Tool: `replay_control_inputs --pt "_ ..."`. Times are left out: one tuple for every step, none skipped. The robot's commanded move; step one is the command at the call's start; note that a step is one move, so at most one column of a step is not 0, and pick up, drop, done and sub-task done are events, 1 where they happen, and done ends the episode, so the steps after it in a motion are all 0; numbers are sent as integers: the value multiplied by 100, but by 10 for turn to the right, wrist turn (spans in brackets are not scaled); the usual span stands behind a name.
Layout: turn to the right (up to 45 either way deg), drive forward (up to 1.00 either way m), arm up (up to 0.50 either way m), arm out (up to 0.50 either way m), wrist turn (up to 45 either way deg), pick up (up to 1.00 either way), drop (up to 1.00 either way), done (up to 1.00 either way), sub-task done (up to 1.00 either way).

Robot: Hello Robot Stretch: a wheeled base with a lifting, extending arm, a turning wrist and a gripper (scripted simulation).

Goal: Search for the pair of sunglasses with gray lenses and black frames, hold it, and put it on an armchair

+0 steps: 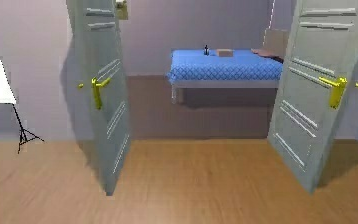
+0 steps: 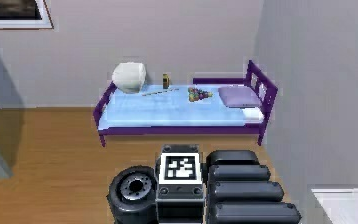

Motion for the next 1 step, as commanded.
replay_control_inputs --pt "0 100 0 0 0 0 0 0 0"
